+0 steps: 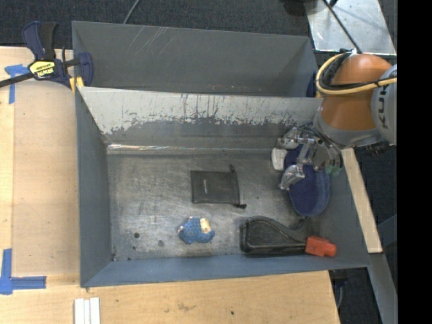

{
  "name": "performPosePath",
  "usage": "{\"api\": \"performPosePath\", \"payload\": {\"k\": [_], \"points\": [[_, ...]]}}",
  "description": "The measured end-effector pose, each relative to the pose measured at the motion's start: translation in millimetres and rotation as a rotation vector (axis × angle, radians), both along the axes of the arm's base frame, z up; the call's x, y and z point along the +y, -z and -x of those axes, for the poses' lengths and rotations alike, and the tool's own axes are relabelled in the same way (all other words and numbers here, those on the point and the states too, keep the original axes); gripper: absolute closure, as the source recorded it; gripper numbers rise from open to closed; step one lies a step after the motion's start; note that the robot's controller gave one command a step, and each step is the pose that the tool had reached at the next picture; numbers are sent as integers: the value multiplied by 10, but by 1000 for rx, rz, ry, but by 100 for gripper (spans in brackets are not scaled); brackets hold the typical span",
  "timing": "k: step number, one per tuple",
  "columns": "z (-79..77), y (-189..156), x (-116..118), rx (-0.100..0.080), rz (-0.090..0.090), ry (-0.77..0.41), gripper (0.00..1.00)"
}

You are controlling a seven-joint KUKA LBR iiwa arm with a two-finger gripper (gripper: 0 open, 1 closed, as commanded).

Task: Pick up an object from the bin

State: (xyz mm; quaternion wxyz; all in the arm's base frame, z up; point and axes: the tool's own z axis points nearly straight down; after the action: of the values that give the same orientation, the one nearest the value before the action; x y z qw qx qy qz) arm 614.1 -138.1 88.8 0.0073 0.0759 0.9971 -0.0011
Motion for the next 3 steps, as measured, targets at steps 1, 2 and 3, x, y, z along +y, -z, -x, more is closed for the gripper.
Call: {"api": "performPosePath", "payload": {"k": [1, 2, 3], "points": [[117, -65, 1247, 13, -7, -26, 0], [198, 118, 1449, 7, 1, 46, 0], [158, 83, 1461, -9, -3, 46, 100]]}}
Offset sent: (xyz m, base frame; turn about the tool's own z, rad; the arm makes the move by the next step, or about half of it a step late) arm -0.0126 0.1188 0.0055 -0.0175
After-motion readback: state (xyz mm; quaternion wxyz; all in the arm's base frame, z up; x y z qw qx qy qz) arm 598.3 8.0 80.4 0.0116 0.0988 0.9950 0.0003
